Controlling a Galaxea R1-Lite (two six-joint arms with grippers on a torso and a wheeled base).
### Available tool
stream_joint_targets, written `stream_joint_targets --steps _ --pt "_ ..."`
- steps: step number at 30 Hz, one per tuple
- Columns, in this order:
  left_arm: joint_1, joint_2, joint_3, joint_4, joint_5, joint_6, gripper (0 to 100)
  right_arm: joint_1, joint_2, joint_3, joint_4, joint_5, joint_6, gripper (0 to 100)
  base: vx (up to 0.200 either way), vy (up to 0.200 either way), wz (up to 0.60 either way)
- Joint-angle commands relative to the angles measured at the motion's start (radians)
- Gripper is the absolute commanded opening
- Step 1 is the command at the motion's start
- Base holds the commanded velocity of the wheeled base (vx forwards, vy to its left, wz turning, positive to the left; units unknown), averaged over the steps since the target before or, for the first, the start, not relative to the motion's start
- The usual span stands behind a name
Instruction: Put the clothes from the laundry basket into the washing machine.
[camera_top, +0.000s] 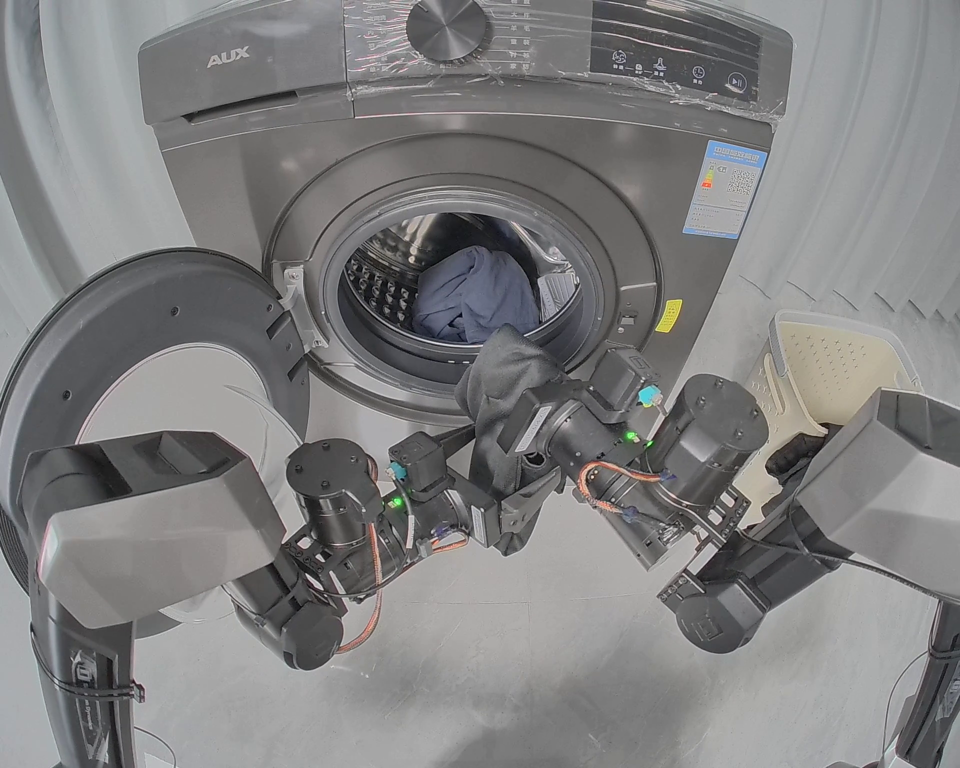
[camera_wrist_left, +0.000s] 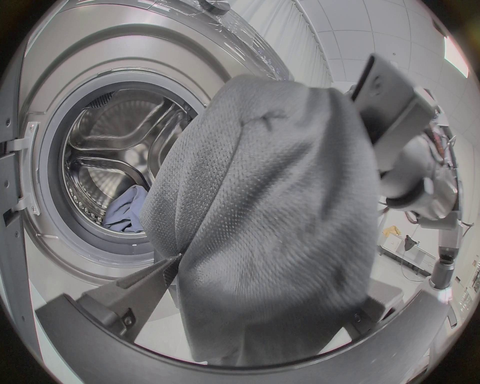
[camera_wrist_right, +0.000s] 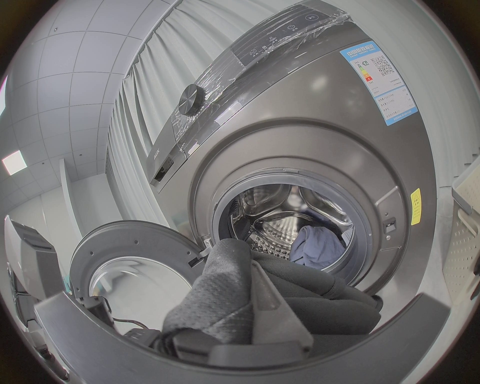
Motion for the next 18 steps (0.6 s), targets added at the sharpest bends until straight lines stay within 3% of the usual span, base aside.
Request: stream_joint_targets --steps 1,18 --pt "-0.002 0.064 -0.066 -0.001 0.038 -0.003 100 0.019 0.010 0.000 -0.001 -0.008 0.005 0 0.000 0.000 0.00" --pt "0.028 0.124 -0.217 0.001 0.149 -0.026 100 0.035 0.000 0.027 -0.001 -0.020 0.012 0 0.000 0.000 0.00"
